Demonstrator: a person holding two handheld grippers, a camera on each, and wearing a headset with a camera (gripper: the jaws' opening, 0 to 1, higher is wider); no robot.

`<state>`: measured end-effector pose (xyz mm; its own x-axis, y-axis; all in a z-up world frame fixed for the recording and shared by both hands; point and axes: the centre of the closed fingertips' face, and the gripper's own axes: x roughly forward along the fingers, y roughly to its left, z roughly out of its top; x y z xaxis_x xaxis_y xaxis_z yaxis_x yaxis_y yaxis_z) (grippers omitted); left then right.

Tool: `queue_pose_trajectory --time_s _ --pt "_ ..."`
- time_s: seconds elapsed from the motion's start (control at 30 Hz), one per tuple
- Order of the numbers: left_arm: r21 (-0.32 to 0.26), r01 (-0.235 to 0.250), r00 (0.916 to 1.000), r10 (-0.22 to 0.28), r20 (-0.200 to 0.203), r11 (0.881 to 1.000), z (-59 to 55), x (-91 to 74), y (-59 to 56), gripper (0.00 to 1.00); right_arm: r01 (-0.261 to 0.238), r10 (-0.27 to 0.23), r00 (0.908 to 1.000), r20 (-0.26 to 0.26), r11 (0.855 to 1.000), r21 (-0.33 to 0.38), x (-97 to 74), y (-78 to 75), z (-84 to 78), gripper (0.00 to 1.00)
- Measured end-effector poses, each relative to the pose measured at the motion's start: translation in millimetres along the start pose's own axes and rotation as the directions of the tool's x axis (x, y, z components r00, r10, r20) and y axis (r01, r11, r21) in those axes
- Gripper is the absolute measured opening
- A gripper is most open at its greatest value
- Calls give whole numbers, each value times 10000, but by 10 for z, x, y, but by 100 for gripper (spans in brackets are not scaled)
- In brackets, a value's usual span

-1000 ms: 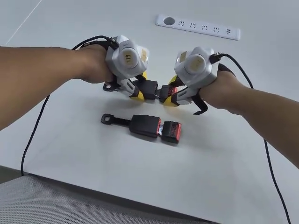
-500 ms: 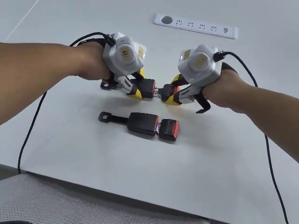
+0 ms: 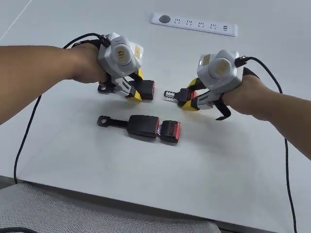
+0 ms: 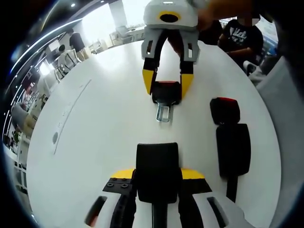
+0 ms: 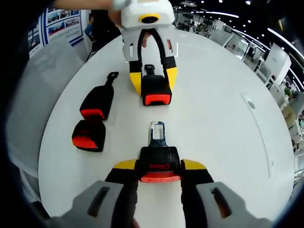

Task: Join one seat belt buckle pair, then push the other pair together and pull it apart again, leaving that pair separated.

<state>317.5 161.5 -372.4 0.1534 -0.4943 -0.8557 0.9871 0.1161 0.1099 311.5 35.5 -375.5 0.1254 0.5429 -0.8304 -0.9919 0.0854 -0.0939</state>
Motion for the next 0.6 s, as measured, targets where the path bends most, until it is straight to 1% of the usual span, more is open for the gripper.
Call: queue_pose_trajectory --time_s 0.1,0.2,0.4,0.5,0.6 --pt "-29 -43 10000 43 4 10000 -1 -3 0 34 106 -106 9998 -170 9999 -2 -81 -15 -152 35" --pt "-22 -102 9999 102 -13 9999 -16 9 19 34 241 -233 9988 -439 9995 180 -196 -13 -317 35" --pt "-86 -168 9999 168 -3 9998 -9 1 14 34 385 -358 9971 -672 9985 389 -351 -9 -585 35" --pt "-96 -168 9998 169 64 9998 -9 -2 15 34 447 -419 9958 -811 9985 324 -412 -12 -672 36" --pt "-122 -151 9999 152 49 9998 -7 2 17 34 459 -431 9948 -920 9985 286 -445 -25 -735 36"
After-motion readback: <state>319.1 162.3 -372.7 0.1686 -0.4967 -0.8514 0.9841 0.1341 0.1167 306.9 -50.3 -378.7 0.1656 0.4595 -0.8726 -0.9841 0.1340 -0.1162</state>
